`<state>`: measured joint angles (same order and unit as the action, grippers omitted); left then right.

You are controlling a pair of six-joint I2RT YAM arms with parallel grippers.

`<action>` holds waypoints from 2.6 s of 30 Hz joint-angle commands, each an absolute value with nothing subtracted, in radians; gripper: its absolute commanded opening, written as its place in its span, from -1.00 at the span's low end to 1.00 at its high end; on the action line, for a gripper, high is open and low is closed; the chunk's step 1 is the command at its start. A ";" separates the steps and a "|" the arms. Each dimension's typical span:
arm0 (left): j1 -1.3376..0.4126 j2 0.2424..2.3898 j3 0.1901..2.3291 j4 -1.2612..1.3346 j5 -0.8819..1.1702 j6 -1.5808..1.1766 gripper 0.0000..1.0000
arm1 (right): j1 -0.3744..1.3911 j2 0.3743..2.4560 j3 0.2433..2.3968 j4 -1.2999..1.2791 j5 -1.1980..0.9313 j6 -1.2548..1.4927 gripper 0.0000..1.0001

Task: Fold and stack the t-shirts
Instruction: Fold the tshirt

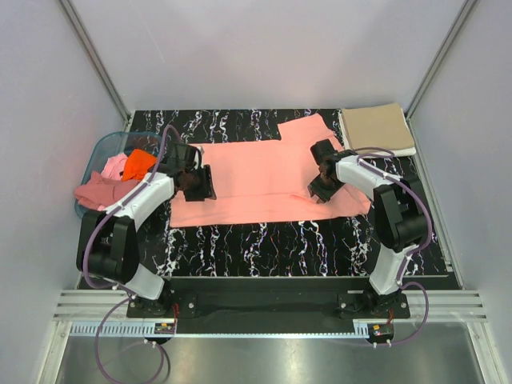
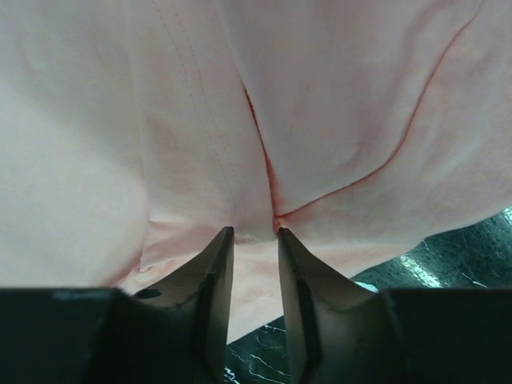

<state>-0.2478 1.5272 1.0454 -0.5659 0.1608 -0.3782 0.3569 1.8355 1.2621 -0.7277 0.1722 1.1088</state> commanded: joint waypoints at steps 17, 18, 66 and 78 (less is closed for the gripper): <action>-0.245 1.420 1.065 -0.620 0.147 -0.265 -0.02 | 0.348 1.855 1.376 -0.612 0.209 0.999 -1.00; -0.245 1.420 1.063 -0.618 0.147 -0.265 -0.02 | 0.347 1.861 1.388 -0.608 0.204 0.977 -1.00; -0.261 1.502 1.043 -0.523 0.374 -0.409 0.04 | 0.217 1.755 1.393 -0.721 0.027 0.756 -0.18; -0.264 1.557 0.936 -0.368 0.295 -0.549 0.02 | -0.153 1.535 1.101 -0.732 0.121 0.785 -0.26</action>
